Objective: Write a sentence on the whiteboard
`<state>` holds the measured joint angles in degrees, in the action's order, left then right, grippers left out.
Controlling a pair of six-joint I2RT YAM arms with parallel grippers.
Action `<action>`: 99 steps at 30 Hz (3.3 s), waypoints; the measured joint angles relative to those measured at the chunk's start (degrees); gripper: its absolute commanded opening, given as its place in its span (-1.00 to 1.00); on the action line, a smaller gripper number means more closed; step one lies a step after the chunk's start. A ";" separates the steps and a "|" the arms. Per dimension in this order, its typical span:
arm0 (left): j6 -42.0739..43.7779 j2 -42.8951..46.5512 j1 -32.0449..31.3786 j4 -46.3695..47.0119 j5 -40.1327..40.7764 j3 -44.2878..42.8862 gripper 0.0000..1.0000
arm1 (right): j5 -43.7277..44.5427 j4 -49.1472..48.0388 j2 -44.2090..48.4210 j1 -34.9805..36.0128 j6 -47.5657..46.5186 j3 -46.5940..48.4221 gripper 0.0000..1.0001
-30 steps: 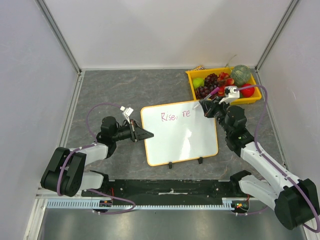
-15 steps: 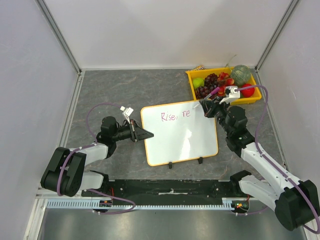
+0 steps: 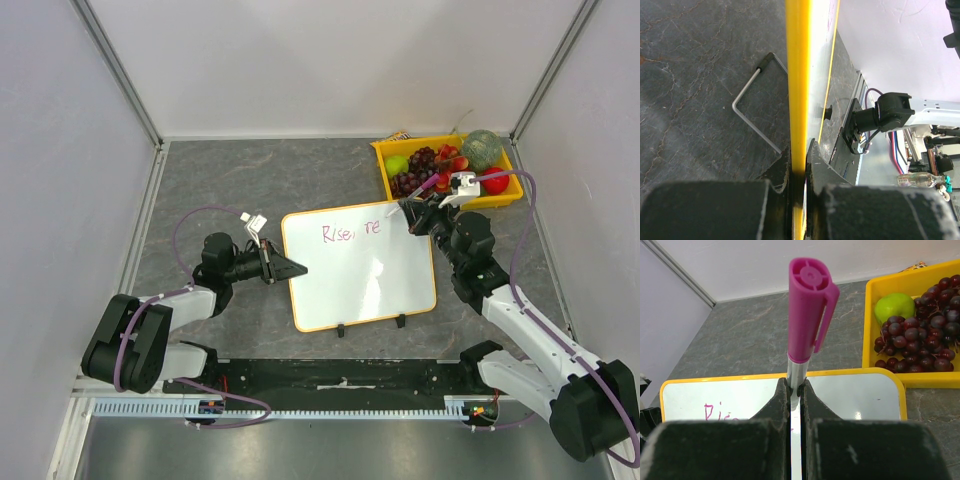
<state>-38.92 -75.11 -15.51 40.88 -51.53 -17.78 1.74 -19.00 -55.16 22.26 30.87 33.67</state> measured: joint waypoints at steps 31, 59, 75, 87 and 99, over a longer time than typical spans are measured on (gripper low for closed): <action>0.00 0.00 0.00 0.00 0.00 -0.02 -0.96 | -0.24 0.02 0.81 0.00 -0.02 -0.02 -1.00; 0.00 0.00 0.00 0.00 0.00 -0.02 -0.96 | -0.20 0.46 2.14 0.00 -0.31 -0.22 -1.00; 0.00 0.00 0.00 0.00 0.00 -0.02 -0.96 | -0.15 0.87 2.49 -0.02 -0.87 -0.22 -1.00; 0.00 0.00 0.00 0.00 0.00 -0.02 -0.96 | -0.20 0.63 0.35 -0.04 -0.85 -0.22 -1.00; 0.00 -0.02 0.00 -0.02 -0.02 -0.07 -0.96 | -0.44 0.87 0.72 -0.04 -0.87 -1.14 -1.00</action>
<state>-38.92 -75.13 -15.51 40.86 -51.55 -17.85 1.30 -18.13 -54.43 22.22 30.00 32.53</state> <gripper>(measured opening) 0.085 0.036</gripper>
